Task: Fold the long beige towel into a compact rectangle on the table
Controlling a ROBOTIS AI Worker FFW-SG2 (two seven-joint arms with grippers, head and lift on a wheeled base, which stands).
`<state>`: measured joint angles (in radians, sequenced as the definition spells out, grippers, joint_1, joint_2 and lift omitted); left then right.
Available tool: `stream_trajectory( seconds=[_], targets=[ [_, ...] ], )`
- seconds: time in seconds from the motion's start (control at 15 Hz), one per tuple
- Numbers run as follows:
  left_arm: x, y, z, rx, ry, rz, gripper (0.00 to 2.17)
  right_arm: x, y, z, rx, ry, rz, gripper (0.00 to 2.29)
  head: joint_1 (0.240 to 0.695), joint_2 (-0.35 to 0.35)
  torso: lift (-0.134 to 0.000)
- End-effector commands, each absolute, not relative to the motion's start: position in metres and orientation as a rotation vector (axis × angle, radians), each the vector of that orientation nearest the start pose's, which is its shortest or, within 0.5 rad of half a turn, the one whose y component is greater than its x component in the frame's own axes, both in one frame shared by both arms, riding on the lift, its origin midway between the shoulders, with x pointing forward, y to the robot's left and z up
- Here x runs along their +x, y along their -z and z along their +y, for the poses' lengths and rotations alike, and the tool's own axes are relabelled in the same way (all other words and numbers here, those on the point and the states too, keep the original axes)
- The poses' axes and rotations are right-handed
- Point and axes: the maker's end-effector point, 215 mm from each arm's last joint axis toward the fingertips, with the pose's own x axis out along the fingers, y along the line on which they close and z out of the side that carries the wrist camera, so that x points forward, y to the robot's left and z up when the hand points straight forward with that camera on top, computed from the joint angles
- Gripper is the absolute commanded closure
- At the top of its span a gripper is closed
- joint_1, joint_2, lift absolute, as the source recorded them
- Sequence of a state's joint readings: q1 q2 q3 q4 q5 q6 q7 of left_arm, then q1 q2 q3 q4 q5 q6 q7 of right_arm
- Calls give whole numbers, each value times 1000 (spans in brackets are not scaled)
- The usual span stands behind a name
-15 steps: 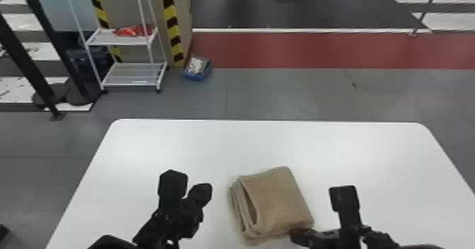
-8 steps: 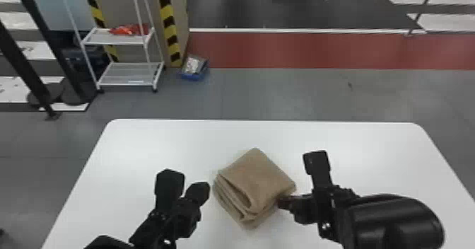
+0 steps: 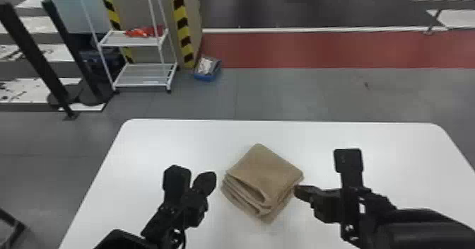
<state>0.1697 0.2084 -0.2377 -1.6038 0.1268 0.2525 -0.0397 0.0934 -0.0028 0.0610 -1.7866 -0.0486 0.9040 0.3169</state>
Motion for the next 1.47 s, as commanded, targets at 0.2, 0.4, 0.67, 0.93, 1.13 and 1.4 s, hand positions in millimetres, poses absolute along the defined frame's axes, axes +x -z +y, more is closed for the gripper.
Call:
stream_trajectory(
  seconds=[0.2, 0.4, 0.67, 0.93, 1.13, 1.4],
  targets=[
    [538, 521, 151, 98, 302, 375, 2074, 429, 481, -190, 261, -336, 672, 1592, 695, -7, 0],
    [542, 535, 150, 96, 342, 432, 2074, 414, 463, -203, 344, -364, 634, 1592, 695, -39, 0],
    [539, 557, 155, 93, 359, 489, 2074, 405, 436, -202, 390, -412, 591, 1592, 695, -63, 0],
    [533, 568, 150, 81, 390, 545, 2074, 396, 406, -190, 400, -457, 543, 1592, 695, -52, 0],
    [508, 589, 143, 22, 419, 643, 2074, 393, 404, -192, 410, -458, 538, 1592, 695, -50, 0],
    [480, 582, 126, -63, 456, 658, 2074, 390, 402, -197, 440, -463, 528, 1592, 695, -67, 0]
  ],
)
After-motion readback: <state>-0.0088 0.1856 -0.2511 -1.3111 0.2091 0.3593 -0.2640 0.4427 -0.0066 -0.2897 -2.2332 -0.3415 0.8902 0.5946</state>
